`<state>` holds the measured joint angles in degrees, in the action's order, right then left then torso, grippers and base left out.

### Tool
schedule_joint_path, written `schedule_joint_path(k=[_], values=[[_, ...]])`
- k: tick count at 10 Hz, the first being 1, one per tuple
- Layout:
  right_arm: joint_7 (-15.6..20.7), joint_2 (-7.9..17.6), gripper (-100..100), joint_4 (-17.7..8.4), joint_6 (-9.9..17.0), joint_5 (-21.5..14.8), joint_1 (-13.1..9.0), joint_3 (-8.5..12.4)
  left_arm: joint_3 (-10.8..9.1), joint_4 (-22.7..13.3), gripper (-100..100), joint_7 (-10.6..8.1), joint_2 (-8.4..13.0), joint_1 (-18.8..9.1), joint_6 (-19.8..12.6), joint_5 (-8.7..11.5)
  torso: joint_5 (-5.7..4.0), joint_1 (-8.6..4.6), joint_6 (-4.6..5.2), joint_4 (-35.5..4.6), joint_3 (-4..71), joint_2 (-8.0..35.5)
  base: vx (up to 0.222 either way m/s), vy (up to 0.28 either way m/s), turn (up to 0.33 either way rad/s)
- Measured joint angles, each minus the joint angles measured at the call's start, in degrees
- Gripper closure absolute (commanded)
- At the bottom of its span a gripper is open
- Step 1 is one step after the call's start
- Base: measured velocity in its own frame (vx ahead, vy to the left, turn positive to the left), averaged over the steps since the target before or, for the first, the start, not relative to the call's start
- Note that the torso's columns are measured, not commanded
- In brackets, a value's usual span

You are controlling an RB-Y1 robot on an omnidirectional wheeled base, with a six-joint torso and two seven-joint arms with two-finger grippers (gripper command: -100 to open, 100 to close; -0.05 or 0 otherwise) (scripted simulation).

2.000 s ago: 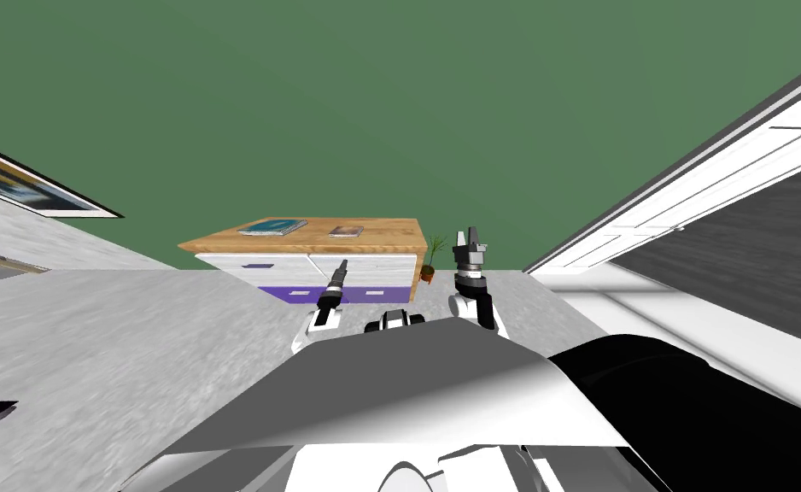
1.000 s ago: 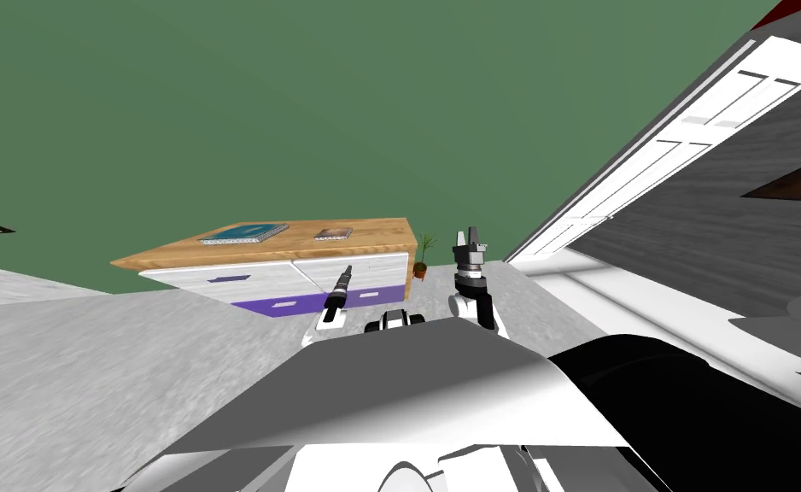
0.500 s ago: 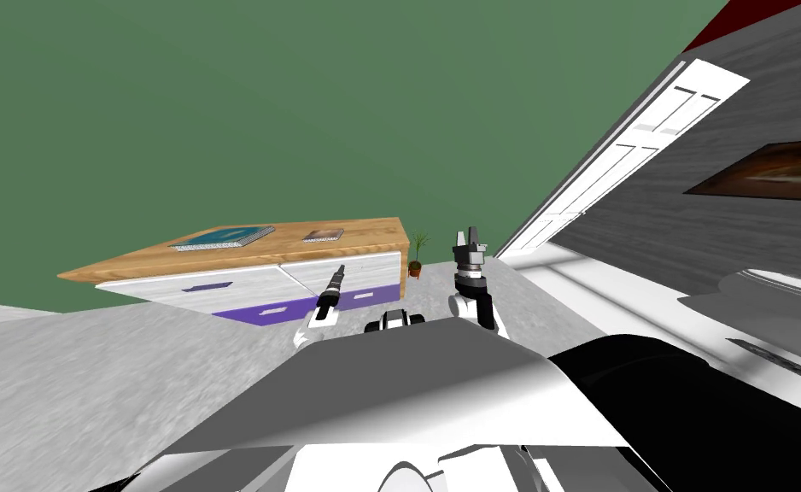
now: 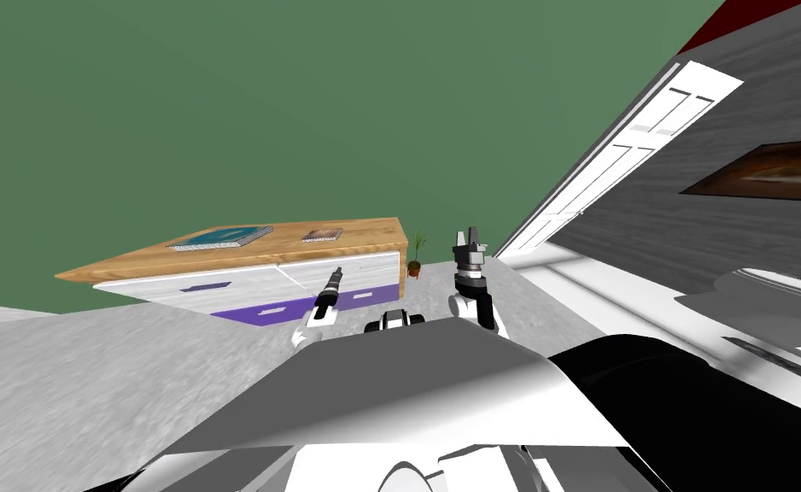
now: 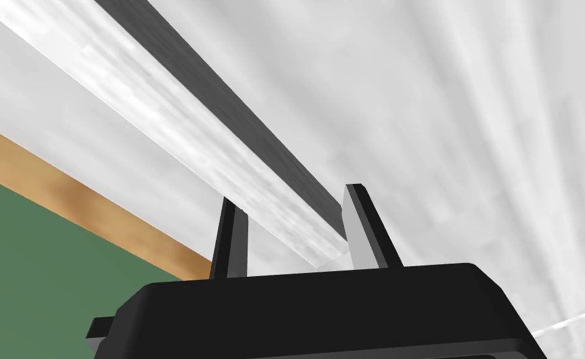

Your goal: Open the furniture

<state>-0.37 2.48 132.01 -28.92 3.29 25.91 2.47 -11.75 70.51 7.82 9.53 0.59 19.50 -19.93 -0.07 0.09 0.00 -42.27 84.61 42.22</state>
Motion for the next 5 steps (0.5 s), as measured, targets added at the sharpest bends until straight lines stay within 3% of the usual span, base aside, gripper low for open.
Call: schedule_joint_path(k=[3, 5], values=[[0.00, 0.00, 0, 0.00, 0.00, 0.00, 0.00, 0.00, 2.81, 4.36, 100, 1.15, -2.64, 2.80, -0.78, -0.90, -0.01, -0.08, -0.08, 0.05, 0.01, -0.02, 0.040, 0.058, 0.134], [0.00, 0.00, 0, 0.00, 0.00, 0.00, -0.01, -0.01, 4.55, 7.40, 100, 1.84, -4.17, 4.69, -1.70, -1.50, -0.02, -0.13, -0.09, -0.02, -0.07, 0.12, 0.011, 0.031, 0.047]])
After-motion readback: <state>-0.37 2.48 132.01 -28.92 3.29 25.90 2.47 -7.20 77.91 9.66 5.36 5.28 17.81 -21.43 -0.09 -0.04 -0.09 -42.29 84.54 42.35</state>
